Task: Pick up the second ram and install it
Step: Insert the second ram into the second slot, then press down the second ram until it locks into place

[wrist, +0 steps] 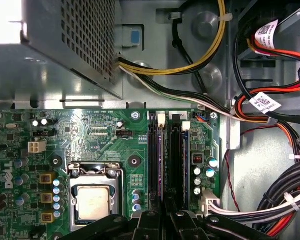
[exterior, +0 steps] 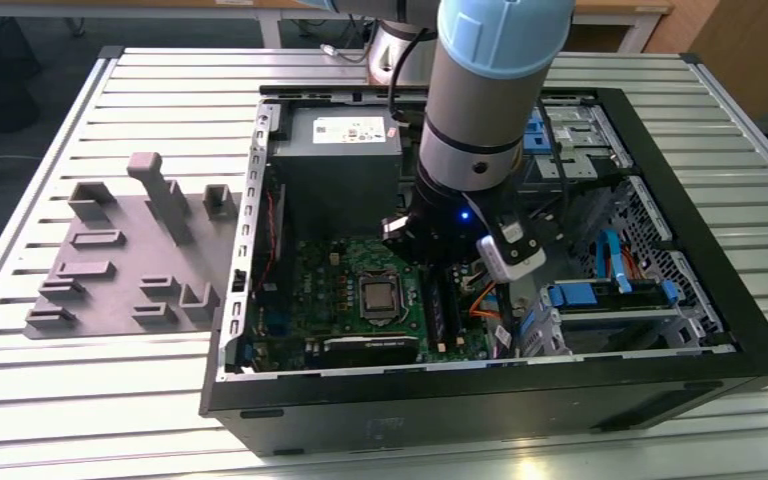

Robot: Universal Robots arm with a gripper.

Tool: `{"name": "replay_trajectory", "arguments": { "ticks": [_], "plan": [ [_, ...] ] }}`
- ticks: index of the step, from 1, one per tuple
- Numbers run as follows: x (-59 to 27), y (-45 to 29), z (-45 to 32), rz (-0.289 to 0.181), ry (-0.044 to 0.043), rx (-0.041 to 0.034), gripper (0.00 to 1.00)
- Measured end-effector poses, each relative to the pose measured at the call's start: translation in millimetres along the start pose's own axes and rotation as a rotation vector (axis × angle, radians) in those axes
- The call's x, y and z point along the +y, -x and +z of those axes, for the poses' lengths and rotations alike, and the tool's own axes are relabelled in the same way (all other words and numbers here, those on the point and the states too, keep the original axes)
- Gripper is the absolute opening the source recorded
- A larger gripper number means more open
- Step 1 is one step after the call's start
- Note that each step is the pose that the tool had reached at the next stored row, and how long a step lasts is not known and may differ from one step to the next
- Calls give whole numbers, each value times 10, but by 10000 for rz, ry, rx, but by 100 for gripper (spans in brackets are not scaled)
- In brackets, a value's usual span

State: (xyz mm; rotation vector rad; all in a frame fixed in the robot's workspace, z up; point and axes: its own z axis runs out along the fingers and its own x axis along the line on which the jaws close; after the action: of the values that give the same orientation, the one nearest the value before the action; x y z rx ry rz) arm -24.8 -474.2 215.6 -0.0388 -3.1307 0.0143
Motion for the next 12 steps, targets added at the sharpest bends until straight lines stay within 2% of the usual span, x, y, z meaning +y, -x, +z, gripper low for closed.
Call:
{"name": "replay_trajectory", "arguments": {
  "ticks": [12],
  "plan": [
    [3,4,-13,0,0,15,14]
  ]
}}
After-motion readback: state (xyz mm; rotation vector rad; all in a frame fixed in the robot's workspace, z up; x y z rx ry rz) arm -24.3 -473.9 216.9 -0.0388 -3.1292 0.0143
